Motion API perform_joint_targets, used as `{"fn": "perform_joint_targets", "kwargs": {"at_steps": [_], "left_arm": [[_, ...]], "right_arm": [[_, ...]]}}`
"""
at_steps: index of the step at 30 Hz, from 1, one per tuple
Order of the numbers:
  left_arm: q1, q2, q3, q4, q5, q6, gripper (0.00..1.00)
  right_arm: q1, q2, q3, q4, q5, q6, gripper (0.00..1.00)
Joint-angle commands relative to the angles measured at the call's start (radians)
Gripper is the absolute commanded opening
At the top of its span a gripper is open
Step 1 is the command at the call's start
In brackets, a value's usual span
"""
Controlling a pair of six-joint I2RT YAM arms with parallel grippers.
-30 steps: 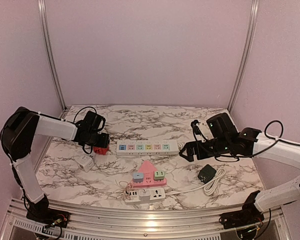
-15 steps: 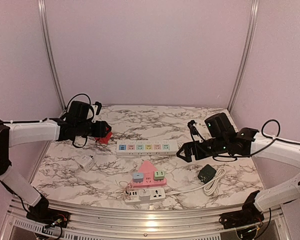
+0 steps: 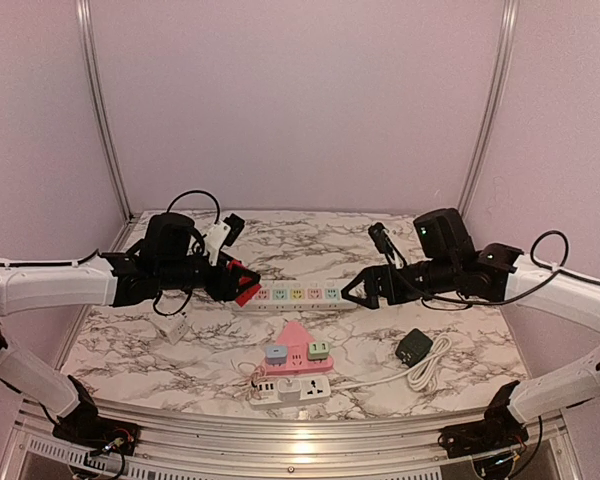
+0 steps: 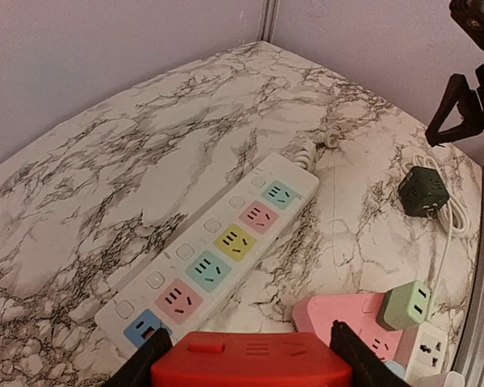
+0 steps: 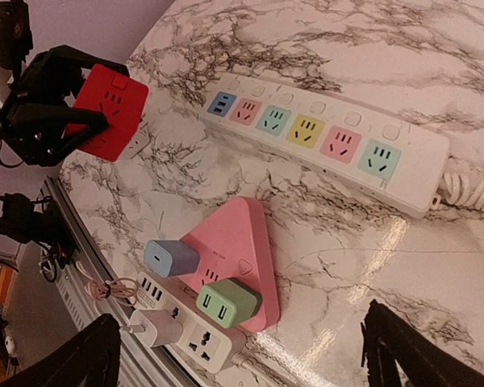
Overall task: Insert the plug
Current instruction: Pass from the left arm to the right
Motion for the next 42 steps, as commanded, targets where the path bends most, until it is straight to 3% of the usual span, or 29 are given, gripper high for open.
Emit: {"fn": "perform_joint_targets", "kwargs": {"at_steps": [1, 12, 23, 31, 42], "left_arm": [[-0.075, -0.023, -0.019, 0.139, 0.040, 0.148, 0.32], [-0.220, 0.020, 0.027, 0.183, 0.084, 0.328, 0.29], [-0.339, 0.068, 0.053, 0.183, -0.042, 0.452, 0.27], [-0.391, 0.095, 0.083, 0.184, -0.088, 0.482, 0.24], [-0.420, 0.112, 0.100, 0.189, -0.109, 0.502, 0.22]], "right_arm": [[-0.004, 0.012, 0.057, 0.056, -0.122, 0.074, 0.99], [0.002, 0.053, 0.065, 0.149, -0.272, 0.171, 0.98], [0.047, 0.088, 0.029, 0.232, -0.311, 0.229, 0.96], [0.123, 0.155, 0.079, 0.171, -0.217, 0.197, 0.95], [0.128, 0.176, 0.021, 0.336, -0.324, 0.278, 0.95]]}}
